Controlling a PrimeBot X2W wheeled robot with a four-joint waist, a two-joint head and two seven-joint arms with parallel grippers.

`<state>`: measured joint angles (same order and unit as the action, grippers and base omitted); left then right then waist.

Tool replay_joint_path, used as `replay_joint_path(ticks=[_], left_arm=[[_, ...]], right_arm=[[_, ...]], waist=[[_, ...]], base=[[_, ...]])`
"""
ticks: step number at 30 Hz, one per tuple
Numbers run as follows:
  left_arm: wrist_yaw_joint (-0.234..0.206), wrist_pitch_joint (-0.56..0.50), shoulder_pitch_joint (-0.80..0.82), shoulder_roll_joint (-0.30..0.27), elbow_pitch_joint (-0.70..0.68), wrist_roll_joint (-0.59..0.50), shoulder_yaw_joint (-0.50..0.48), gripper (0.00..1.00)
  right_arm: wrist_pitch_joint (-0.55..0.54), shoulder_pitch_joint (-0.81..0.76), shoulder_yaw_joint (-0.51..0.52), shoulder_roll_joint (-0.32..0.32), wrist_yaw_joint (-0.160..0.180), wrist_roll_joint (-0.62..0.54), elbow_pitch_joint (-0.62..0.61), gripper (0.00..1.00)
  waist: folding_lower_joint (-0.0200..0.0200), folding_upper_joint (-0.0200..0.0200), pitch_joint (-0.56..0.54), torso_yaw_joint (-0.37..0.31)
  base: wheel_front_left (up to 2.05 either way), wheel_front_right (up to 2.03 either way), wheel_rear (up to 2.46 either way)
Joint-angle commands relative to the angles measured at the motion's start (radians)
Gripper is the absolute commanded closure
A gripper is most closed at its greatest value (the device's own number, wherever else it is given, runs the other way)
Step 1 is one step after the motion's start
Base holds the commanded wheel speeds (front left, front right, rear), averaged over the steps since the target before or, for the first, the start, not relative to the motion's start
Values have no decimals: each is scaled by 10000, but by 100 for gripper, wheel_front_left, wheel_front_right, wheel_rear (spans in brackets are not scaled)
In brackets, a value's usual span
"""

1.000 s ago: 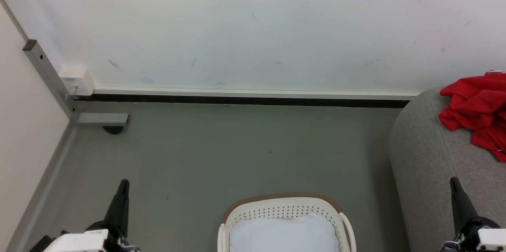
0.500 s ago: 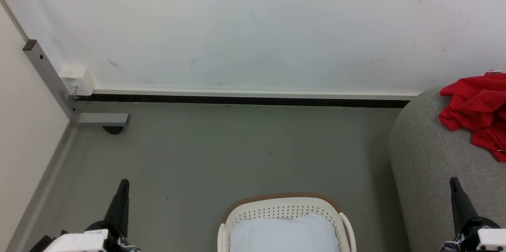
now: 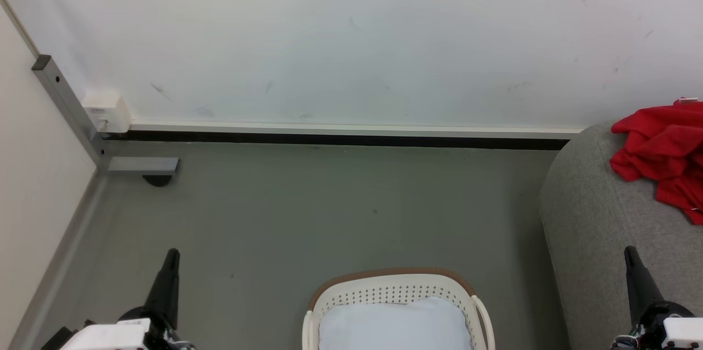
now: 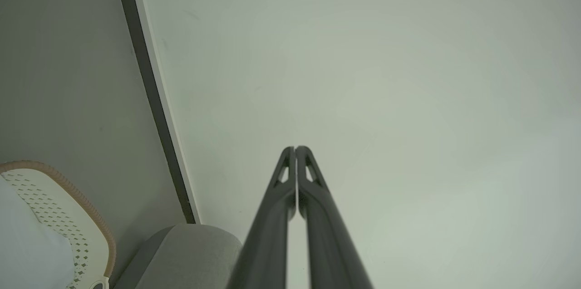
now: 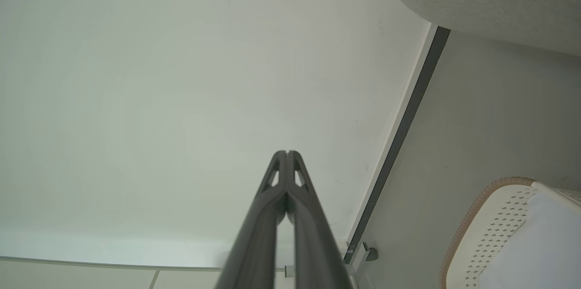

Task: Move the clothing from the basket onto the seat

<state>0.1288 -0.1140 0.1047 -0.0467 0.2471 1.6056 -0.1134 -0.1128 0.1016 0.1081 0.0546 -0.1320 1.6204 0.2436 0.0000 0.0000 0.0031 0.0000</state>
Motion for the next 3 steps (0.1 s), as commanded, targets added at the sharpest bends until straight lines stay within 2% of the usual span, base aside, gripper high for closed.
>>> replay_joint_path(ticks=[1,3], left_arm=[[37,-40,82,-66,-32,134,-18,100],[37,-39,82,-66,-32,134,-18,100]], right_arm=[[12,120,47,-9,24,-74,20,100],[11,120,49,-10,24,-75,20,100]], waist=[[0,0,0,0],[0,0,0,0]], base=[[0,0,0],[0,0,0]])
